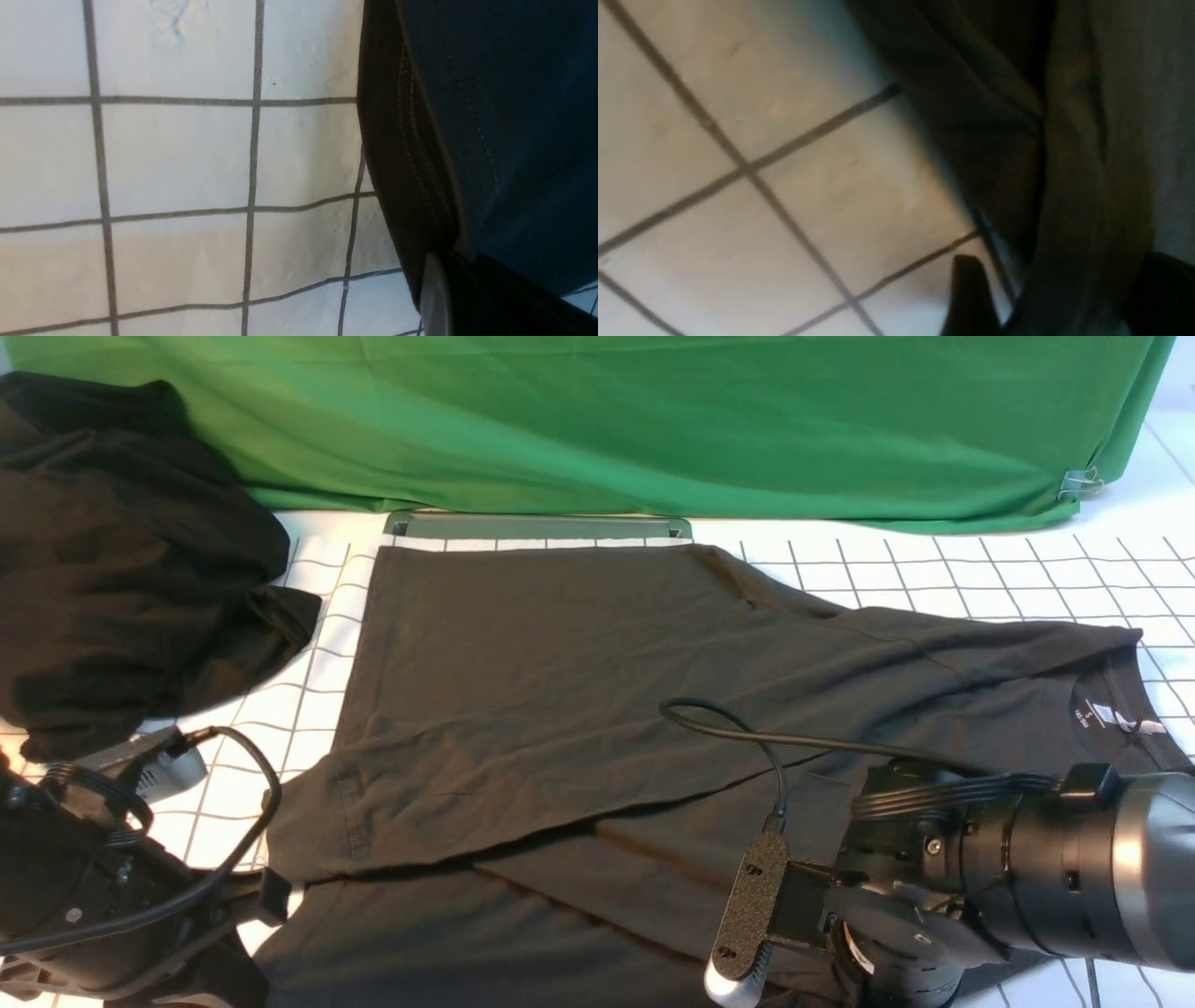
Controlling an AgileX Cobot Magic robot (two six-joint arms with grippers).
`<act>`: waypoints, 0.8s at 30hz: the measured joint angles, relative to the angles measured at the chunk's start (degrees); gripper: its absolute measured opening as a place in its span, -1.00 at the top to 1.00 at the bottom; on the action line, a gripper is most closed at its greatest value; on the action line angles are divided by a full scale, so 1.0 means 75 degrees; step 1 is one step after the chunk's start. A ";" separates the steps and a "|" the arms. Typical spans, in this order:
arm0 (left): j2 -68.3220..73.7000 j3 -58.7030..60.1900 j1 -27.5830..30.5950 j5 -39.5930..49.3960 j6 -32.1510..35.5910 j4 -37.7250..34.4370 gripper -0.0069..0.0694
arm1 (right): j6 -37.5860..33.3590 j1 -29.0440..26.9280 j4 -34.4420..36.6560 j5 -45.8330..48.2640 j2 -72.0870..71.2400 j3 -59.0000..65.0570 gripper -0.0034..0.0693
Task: Fold a long-sleeved shirt over a white checkered tablecloth.
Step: 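Grasp the near edge of the shirt at its hem and shoulder corners, then fold the black garment in half by bringing its near edge over to the far edge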
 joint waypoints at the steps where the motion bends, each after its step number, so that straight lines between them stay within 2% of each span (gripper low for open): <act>1: 0.0000 0.0000 0.0000 0.0000 0.0000 0.0000 0.83 | 0.0002 0.0000 -0.0043 -0.0039 0.0019 0.0000 -0.11; 2: 0.0000 0.0000 0.0000 0.0000 0.0000 0.0000 0.83 | 0.0009 0.0000 -0.0058 -0.0068 0.0029 0.0000 -0.04; 7: 0.0000 -0.0007 0.0000 0.0000 0.0000 0.0009 0.83 | 0.0124 0.0000 -0.0094 -0.0096 0.0133 -0.0024 0.72; 8: 0.0000 -0.0031 0.0000 0.0017 0.0000 0.0033 0.83 | 0.0124 0.0000 -0.0100 -0.0079 0.0133 -0.0038 0.78; 14: 0.0000 -0.0677 0.0000 0.0769 0.0000 0.0250 0.83 | 0.0177 0.0000 0.0131 0.0492 -0.0143 -0.0099 0.82; 18: -0.0196 -0.1078 0.0000 0.1513 0.0000 0.0347 0.83 | 0.0169 0.0000 0.0843 0.1384 -0.0819 -0.0099 0.82; 24: -0.0949 -0.0711 0.0000 0.2030 -0.0194 0.0400 0.83 | 0.0169 0.0016 0.1683 0.1663 -0.1477 0.0540 0.82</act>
